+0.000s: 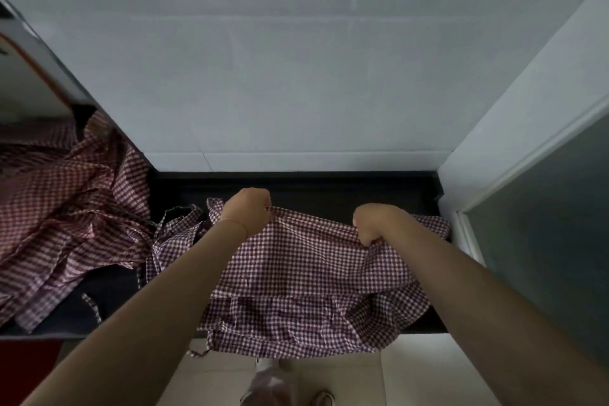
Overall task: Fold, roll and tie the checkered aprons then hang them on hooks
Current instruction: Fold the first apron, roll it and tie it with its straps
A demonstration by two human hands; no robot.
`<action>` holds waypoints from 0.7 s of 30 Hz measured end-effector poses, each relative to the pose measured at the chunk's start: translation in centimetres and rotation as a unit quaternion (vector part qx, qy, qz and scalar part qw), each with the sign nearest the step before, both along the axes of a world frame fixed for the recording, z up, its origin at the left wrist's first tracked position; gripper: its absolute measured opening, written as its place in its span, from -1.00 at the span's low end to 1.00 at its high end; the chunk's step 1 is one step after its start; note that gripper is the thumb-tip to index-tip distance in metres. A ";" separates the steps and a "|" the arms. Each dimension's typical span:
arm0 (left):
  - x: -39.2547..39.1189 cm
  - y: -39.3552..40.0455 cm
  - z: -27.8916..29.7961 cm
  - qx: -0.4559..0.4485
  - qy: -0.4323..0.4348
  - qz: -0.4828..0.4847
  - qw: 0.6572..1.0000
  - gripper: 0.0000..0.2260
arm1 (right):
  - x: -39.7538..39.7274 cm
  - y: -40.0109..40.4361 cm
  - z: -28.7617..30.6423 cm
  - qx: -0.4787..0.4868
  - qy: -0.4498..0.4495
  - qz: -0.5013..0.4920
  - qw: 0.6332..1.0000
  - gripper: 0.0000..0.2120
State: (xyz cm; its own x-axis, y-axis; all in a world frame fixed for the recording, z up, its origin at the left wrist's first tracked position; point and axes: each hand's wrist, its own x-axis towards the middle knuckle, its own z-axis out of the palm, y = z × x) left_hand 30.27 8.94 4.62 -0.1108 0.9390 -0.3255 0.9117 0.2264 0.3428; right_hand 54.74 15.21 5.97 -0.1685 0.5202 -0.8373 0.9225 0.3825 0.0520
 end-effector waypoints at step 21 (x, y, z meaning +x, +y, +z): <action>5.8 -1.9 -8.0 -0.158 0.152 -0.169 0.961 -0.22 | 2.8 -4.0 -7.4 0.183 0.171 -0.091 0.964 -0.51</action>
